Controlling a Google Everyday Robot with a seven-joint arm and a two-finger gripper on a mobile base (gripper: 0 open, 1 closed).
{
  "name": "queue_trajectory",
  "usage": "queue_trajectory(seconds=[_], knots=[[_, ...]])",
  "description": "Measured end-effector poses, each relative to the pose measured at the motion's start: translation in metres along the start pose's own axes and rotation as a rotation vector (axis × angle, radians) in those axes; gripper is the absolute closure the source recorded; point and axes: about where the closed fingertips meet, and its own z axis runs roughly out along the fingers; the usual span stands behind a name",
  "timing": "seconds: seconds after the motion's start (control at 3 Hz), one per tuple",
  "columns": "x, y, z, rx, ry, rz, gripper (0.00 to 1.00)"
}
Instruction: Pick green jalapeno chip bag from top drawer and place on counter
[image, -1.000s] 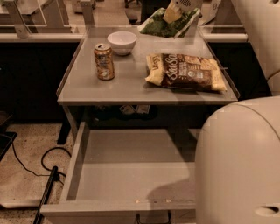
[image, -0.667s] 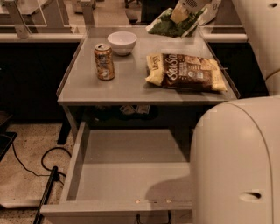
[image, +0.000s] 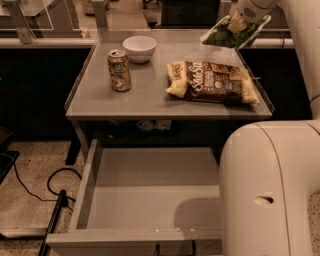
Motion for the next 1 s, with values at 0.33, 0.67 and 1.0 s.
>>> queue_trajectory(seconds=[0.33, 0.67, 1.0], knots=[[0.000, 0.000, 0.000, 0.000, 0.000, 0.000, 1.00], [0.001, 0.003, 0.008, -0.008, -0.002, 0.016, 1.00], [-0.001, 0.004, 0.022, -0.009, -0.028, 0.041, 1.00]])
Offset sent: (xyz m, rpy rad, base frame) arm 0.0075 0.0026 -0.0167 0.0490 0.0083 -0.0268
